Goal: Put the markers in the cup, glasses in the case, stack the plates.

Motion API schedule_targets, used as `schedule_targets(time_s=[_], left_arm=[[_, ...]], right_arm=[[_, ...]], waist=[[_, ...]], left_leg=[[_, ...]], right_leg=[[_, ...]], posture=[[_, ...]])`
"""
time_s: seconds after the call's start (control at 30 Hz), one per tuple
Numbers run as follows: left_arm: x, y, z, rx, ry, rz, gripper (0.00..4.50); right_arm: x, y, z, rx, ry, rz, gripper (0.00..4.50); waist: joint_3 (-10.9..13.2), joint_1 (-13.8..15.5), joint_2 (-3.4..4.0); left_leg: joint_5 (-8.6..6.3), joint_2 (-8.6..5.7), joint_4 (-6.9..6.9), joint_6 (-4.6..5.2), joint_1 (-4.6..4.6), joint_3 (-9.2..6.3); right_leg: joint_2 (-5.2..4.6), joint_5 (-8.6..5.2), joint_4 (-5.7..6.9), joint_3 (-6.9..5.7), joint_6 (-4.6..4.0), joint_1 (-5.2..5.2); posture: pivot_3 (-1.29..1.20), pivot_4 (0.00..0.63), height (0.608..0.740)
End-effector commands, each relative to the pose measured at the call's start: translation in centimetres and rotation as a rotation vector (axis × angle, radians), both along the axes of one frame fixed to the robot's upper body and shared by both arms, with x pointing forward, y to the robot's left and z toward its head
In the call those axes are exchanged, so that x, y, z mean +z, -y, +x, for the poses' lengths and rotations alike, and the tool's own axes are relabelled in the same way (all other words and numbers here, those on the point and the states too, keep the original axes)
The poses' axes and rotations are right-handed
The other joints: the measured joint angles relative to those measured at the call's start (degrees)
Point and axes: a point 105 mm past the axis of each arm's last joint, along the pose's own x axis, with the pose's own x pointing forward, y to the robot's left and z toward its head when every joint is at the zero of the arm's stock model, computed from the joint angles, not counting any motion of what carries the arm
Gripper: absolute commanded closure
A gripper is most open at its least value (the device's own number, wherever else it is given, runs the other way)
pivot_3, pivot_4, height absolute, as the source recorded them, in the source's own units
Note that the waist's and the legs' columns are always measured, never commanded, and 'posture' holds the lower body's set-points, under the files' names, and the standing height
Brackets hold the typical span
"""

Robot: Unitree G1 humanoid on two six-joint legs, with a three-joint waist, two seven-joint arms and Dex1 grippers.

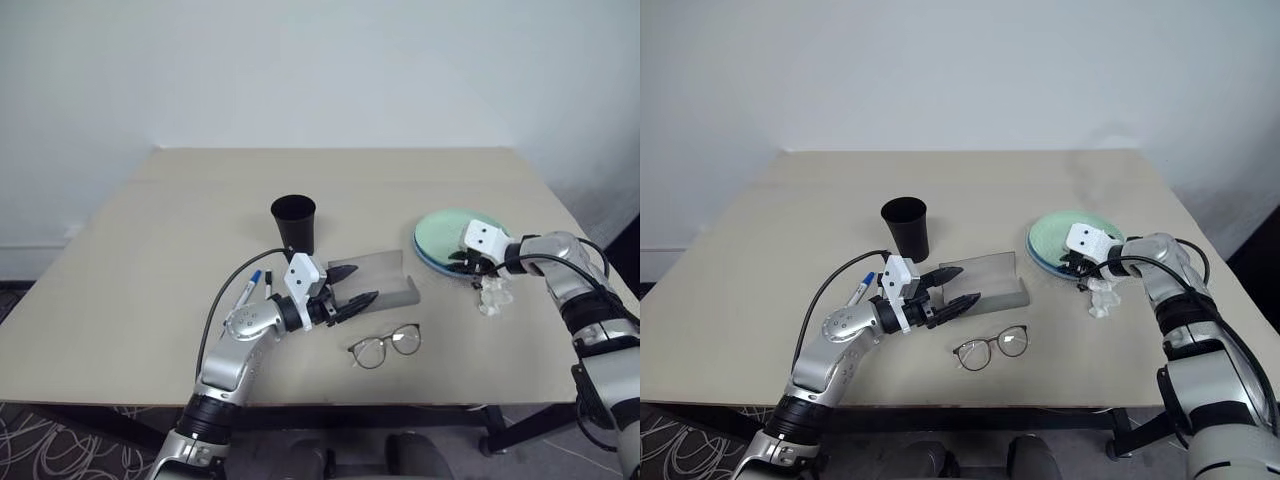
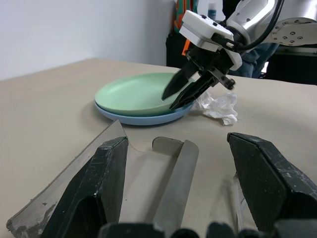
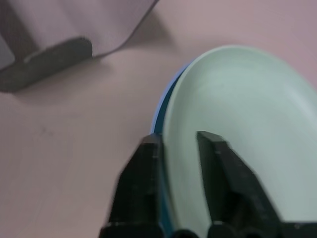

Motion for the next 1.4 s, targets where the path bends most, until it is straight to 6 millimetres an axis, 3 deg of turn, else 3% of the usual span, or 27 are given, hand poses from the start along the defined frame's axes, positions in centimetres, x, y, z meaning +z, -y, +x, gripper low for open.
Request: schedule_targets(time_s=[0.03, 0.27, 0.47, 0.7, 0.83, 0.93, 1.1, 1.4], left_arm=[[1.5, 0.1, -0.1, -0.006, 0.067, -0.012, 1.11], [1.5, 0.2, -0.1, -0.009, 0.066, -0.012, 1.11], [1.5, 0.3, 0.0, -0.011, 0.066, -0.015, 1.11], [1.4, 0.3, 0.0, -0.011, 0.064, -0.018, 1.11], [1.3, 0.4, 0.0, -0.016, 0.064, -0.02, 1.11], [1.3, 0.6, 0.0, -0.019, 0.064, -0.022, 1.11], [1.2, 0.7, 0.0, -0.023, 0.063, -0.022, 1.11], [1.2, 0.7, 0.0, -0.02, 0.065, -0.022, 1.11]], right_arm=[[2.9, -0.2, 1.1, 0.0, 0.106, 0.028, 2.16], [4.8, 0.5, 0.2, 0.024, 0.101, 0.045, 2.16], [5.7, 3.3, -1.8, -0.063, -0.031, 0.045, 2.16], [4.2, 5.8, -4.7, -0.196, -0.18, 0.008, 2.16], [3.1, 6.2, -5.5, -0.246, -0.241, 0.022, 2.16], [2.6, 6.4, -5.6, -0.271, -0.253, 0.028, 1.56], [1.4, 6.9, -5.3, -0.323, -0.252, -0.001, 0.02], [-1.0, 7.4, -4.4, -0.444, -0.299, 0.042, 0.02]], waist=[[0.0, 0.03, 0.01], [0.0, 0.03, 0.06], [0.01, 0.32, 0.09], [0.0, 0.27, 0.11], [0.01, 0.28, 0.1], [0.02, 0.29, 0.11], [0.02, 0.29, 0.1], [0.03, 0.29, 0.1]], left_leg=[[0.0, 0.0, 0.01, 0.0, 0.0, 0.0], [0.0, -0.03, 0.01, 0.0, -0.03, -0.01], [-0.01, -0.04, 0.03, 0.01, -0.06, -0.07], [-0.01, 0.0, 0.07, 0.01, -0.06, 0.02], [-0.01, 0.04, 0.17, 0.01, -0.06, 0.11], [-0.01, 0.07, 0.32, 0.01, -0.07, 0.23], [-0.01, 0.08, 0.45, 0.02, -0.1, 0.25], [-0.01, 0.08, 0.45, 0.03, -0.1, 0.26]], right_leg=[[0.0, 0.0, 0.01, 0.0, 0.0, 0.0], [-0.01, 0.02, 0.0, 0.03, 0.02, -0.01], [-0.02, 0.02, -0.01, 0.0, 0.02, 0.0], [-0.03, -0.03, 0.01, 0.0, -0.04, -0.01], [-0.02, -0.03, 0.03, 0.0, -0.04, 0.0], [-0.03, -0.03, 0.05, 0.01, -0.03, -0.01], [-0.03, -0.03, 0.06, 0.0, -0.02, 0.01], [-0.03, -0.01, 0.09, 0.02, -0.01, 0.0]], posture=[[0.0, 0.0, 0.74], [0.0, 0.0, 0.74], [0.0, 0.0, 0.74], [0.0, 0.0, 0.74], [0.0, 0.0, 0.74], [0.0, 0.0, 0.74], [0.0, 0.0, 0.74], [0.0, 0.0, 0.74]])
